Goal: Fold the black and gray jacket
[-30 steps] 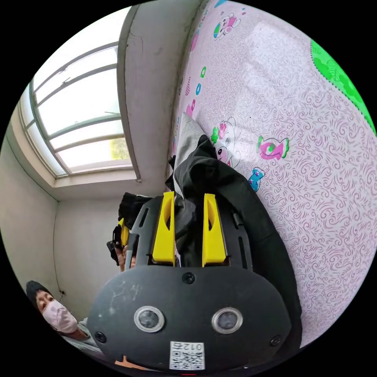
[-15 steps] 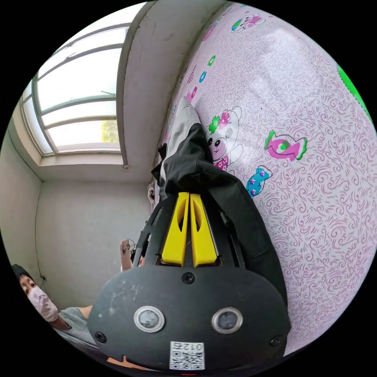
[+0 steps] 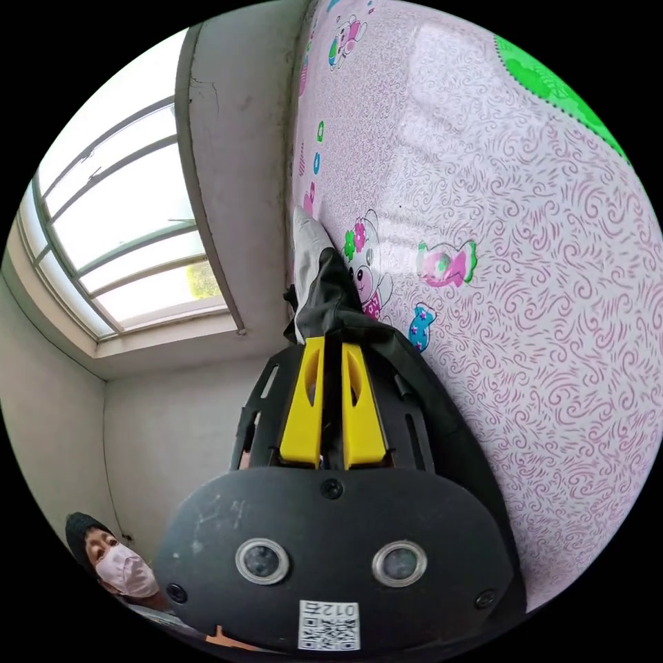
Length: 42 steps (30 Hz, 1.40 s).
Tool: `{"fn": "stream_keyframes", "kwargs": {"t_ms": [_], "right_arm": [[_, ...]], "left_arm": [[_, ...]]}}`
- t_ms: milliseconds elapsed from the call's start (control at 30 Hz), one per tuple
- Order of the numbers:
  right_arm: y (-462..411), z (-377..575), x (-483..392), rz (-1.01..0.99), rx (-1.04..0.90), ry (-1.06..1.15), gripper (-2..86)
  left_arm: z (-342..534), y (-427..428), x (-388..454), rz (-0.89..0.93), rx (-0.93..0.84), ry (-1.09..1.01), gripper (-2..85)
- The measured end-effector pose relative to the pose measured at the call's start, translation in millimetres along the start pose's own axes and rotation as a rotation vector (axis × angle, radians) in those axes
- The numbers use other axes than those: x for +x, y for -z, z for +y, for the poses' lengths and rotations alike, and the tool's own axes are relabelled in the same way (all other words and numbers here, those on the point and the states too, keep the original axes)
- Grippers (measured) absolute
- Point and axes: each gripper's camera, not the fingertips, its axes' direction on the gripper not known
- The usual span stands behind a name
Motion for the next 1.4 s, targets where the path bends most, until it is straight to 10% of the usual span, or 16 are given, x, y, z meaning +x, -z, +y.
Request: {"fn": "stream_keyframes", "kwargs": {"t_ms": [367, 633, 1000, 1400], "right_arm": [[-11, 44, 20, 0.347, 0.026, 0.346, 0.8], [-159, 88, -39, 0.627, 0.099, 0.923, 10.4], [-385, 67, 70, 0.99, -0.063, 1.048, 19.7], [-418, 58, 151, 1.004, -0.072, 1.037, 19.2]], "left_arm": [[28, 24, -5, -0.069, 0.119, 0.002, 1.9], [61, -23, 159, -0.371, 0.175, -0.524, 7.2], [61, -178, 190, -0.753, -0.041, -0.638, 9.8], [60, -157, 205, -0.659, -0.065, -0.593, 4.4]]}}
